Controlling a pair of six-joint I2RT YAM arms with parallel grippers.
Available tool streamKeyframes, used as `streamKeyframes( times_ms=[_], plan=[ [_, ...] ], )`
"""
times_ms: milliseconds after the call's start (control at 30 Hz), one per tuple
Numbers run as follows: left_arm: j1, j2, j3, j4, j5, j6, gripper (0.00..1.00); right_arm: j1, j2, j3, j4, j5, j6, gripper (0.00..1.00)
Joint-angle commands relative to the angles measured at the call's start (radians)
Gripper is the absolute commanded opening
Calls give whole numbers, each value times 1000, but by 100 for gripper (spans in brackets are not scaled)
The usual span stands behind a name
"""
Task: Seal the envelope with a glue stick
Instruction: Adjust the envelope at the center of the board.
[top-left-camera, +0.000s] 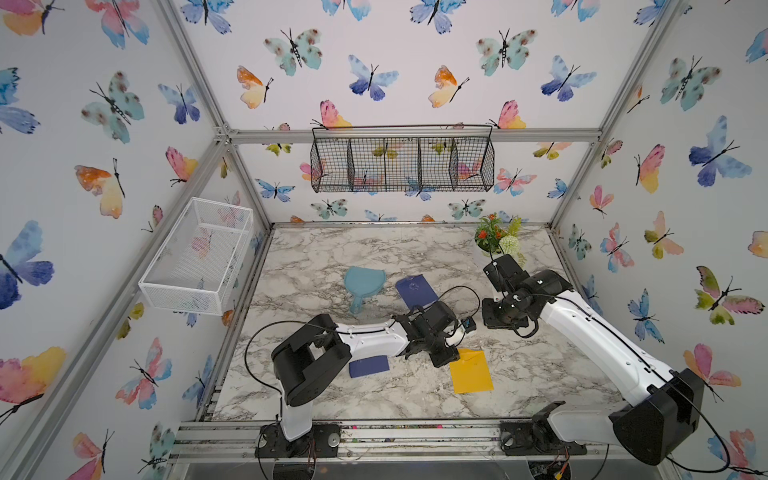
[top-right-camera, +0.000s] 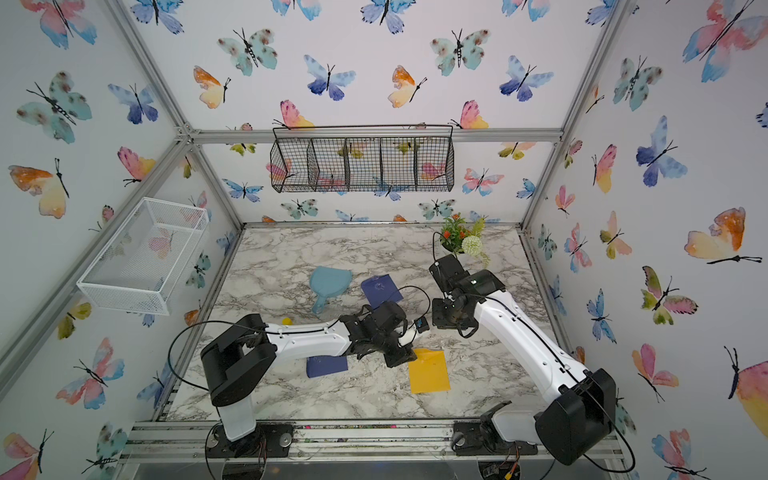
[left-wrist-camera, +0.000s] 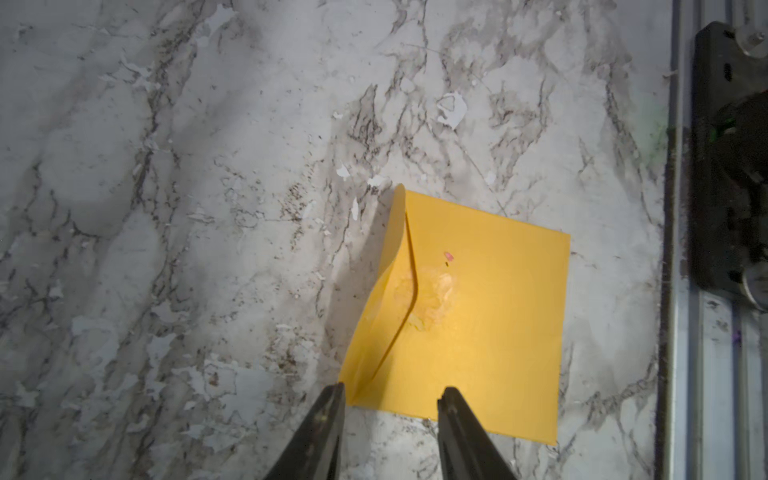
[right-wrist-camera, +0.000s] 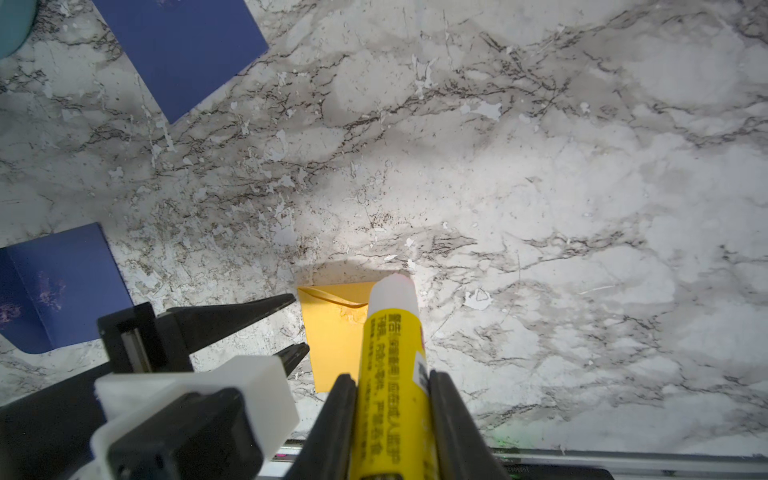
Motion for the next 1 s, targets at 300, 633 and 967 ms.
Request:
streamKeyframes(
  times_ms=[300, 633, 967],
  plan=[
    [7, 130, 94, -62, 21, 93, 35, -5, -18, -12, -23, 35, 6, 2],
    [13, 161, 80, -45, -10, 88, 18, -5, -3, -1, -24, -1, -25, 2],
    [32, 9, -79, 60, -5, -71, 3, -5, 21, 4, -18, -109, -23, 2]
  ],
)
